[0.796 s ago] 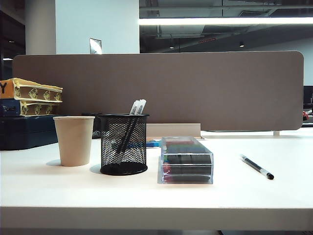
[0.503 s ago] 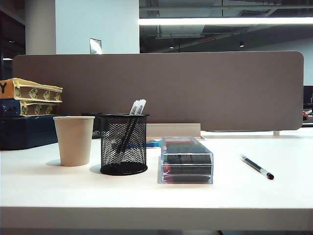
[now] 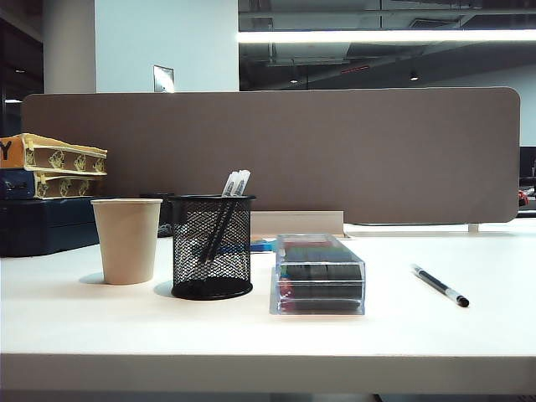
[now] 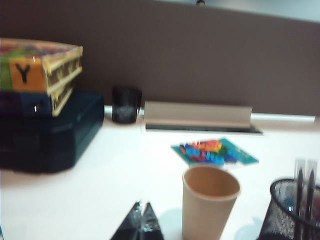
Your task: Pick up one pen and put it in the pen container.
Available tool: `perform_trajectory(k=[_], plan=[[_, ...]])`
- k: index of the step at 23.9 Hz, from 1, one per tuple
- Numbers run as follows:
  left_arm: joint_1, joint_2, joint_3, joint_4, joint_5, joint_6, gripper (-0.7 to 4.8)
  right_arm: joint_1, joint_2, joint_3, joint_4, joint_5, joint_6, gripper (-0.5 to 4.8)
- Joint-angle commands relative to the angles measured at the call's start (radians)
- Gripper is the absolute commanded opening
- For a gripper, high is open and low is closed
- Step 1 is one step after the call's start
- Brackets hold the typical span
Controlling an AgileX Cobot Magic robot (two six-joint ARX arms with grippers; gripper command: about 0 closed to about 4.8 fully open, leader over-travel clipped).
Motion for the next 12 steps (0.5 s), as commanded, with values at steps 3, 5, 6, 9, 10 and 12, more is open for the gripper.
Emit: perform_trajectory(k=[3, 5, 6, 9, 10, 12], plan=[[0.000, 0.001, 0.033, 0.027, 0.007, -0.005, -0.01, 0.002, -0.004, 0.033, 0.011, -0.025, 0.027, 0.65], [0.000, 0.001, 0.056, 0.034, 0.007, -0.005, 0.00, 0.002, -0.003, 0.067, -0.005, -0.029, 0.027, 0.68], [0.000, 0.001, 0.068, 0.032, 0.008, -0.005, 0.03, 0.002, -0.003, 0.083, -0.020, -0.031, 0.026, 0.75], [0.000, 0.001, 0.110, 0.019, 0.012, -0.005, 0.64, 0.002, -0.003, 0.113, -0.037, -0.102, 0.019, 1.64], [0.000, 0.001, 0.117, 0.012, 0.018, -0.003, 0.64, 0.002, -0.003, 0.122, -0.043, -0.116, 0.019, 1.64], [-0.001, 0.001, 0.130, 0.002, 0.041, 0.002, 0.64, 0.002, -0.002, 0.149, -0.069, -0.118, 0.014, 1.64]])
